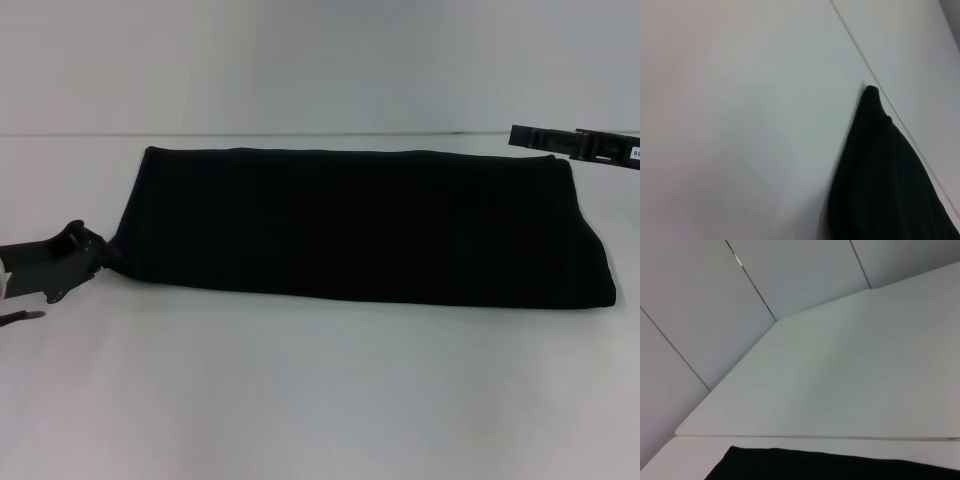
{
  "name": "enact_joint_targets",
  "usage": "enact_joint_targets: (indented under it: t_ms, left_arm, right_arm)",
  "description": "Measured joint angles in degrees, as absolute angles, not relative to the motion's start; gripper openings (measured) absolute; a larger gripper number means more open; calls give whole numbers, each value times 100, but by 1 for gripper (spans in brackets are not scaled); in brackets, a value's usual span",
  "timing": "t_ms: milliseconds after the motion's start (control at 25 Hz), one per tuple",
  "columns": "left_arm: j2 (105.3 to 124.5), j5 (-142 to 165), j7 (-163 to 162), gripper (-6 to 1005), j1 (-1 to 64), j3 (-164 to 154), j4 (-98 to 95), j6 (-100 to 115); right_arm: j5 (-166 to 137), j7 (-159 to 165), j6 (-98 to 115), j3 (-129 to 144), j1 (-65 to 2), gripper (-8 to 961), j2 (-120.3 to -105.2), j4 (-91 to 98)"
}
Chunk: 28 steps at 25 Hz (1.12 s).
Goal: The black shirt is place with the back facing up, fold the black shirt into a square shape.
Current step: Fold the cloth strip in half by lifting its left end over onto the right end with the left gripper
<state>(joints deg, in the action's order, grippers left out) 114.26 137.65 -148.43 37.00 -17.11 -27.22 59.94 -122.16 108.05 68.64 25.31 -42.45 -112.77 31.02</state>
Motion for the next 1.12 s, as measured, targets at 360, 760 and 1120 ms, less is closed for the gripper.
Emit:
enact_joint_targets:
  t_ms: [360,760,1120]
  left_arm:
    - [11388,13809,-13255,28,3552,-1704,-3159,6228]
    - [11386,13778,-12419,28,2865,-1676,-4284,6385]
    - [11352,13804,-11884,28,2723,-1597,-4551,6300]
  right_arm:
    - [-12055,10749,6723,2547,-4230,887,-11421,3099]
    - [-11693,10742,6578,2576,-4205,884,-11487,3065]
    - [-11689,10642,6361,2582,-4260,882,-11488,3074]
